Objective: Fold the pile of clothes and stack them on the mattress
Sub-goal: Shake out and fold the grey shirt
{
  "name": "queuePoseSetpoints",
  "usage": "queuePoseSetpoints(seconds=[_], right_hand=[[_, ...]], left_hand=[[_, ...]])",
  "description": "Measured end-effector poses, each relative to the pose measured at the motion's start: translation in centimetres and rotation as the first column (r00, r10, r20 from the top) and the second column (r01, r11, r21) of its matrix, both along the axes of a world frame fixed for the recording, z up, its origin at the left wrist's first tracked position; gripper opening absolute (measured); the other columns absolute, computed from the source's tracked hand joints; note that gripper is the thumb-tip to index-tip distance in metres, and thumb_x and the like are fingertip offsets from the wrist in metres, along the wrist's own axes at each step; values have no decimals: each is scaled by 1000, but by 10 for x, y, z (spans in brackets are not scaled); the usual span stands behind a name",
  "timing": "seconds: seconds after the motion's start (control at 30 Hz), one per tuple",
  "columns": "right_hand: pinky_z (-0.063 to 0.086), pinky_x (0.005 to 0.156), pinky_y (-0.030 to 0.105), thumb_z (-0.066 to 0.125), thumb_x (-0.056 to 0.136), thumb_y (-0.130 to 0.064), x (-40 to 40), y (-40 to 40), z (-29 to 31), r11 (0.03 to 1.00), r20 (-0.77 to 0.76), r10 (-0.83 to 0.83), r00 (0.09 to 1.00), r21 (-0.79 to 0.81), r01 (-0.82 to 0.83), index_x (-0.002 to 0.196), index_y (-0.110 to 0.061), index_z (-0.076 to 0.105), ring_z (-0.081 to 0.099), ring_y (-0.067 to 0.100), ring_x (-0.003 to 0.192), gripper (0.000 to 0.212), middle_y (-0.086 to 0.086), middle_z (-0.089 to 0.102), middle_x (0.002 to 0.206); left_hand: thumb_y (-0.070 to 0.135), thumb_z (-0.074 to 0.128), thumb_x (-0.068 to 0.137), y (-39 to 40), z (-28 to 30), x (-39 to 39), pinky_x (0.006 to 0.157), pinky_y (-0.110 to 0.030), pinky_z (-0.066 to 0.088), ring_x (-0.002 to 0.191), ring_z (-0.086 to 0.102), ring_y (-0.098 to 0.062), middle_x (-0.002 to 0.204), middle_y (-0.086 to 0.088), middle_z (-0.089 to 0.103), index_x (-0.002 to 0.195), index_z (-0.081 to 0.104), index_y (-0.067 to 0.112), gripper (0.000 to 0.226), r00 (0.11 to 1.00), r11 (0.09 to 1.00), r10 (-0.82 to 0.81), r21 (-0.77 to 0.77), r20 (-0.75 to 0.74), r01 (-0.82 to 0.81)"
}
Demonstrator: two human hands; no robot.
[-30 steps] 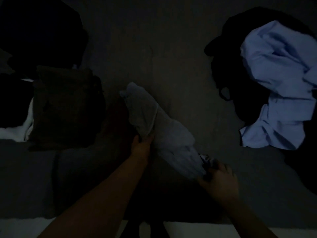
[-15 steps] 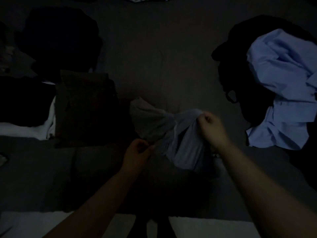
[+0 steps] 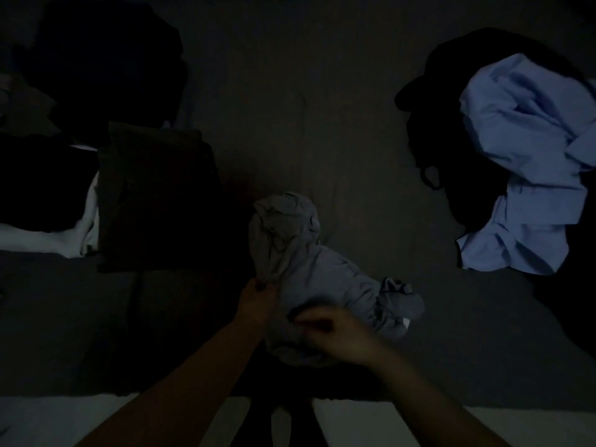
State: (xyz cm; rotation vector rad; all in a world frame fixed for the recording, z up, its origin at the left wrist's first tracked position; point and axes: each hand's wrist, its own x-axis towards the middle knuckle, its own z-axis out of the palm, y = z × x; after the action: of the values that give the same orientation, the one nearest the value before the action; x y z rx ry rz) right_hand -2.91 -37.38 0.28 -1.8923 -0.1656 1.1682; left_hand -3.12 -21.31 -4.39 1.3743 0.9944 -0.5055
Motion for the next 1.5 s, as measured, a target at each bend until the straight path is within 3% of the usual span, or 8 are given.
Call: queuePoseSetpoints(seconds=[0.1,0.23,0.5,0.6,0.7,0.93,1.23,1.5], right_hand=[[45,93,22,63,88,-26,22,-11,-25,916,356,-264,896,-197,349,114,-9,63,59,16,102,31,7,65,113],[35,93,22,60,90,-33,39,-9,-53,917,387,-121,914,-308,252,143,-21,38,48,25,119,59,8,45,136],[35,74,26,63,83,-16,2,7,-34,969,823,37,567,-169,183,89,-15,73,57,22,85,11,6,64,93],[41,70,24,51,85,-15,-39,3,-6,998,737,-25,675,-23,62,82,-11,60,53,15,79,10,4,60,82],[26,57,17,49,79,-22,-72,-17,-5,996,668,58,742,-88,1,76,-20,43,44,9,63,6,1,52,66],[48,65,29,45,95,-44,-61,-42,-30,865,401,-160,902,-384,324,115,-20,56,65,19,79,34,1,67,89],[48,78,28,57,80,-19,-62,12,0,987,634,118,764,13,-163,81,-12,70,59,20,93,15,5,63,99],[50,79,29,50,82,-52,-55,8,-6,995,261,-91,961,-20,100,92,-11,67,61,9,87,46,1,67,94]], left_hand=[[8,54,93,15,-11,-27,95,-36,45,109,57,-28,110,-7,59,120,56,6,28,997,991,57,126,-54,-49],[23,72,70,27,-21,-52,93,-41,45,97,57,-29,115,-22,61,111,60,-6,52,989,995,-38,85,-144,51],[33,62,87,25,-9,-34,96,-41,46,110,56,-32,119,-18,58,121,56,5,44,983,840,-175,529,50,122],[41,54,93,6,28,-2,87,-30,48,103,57,-18,115,-3,60,122,56,17,37,997,996,-19,86,78,12],[33,57,93,-10,39,13,60,-19,52,86,60,-16,99,-1,65,110,61,19,22,995,942,29,-329,-96,-59],[4,60,88,-30,23,-30,61,-1,37,87,60,-12,97,-10,66,98,69,-1,14,947,939,-322,121,-11,320],[41,76,74,-27,27,-11,99,-29,42,115,52,-16,127,7,52,132,50,18,67,1000,1000,5,15,-22,-4],[6,56,91,20,30,-36,71,-24,47,81,57,-17,88,-2,60,95,56,12,7,959,952,266,129,101,-278]])
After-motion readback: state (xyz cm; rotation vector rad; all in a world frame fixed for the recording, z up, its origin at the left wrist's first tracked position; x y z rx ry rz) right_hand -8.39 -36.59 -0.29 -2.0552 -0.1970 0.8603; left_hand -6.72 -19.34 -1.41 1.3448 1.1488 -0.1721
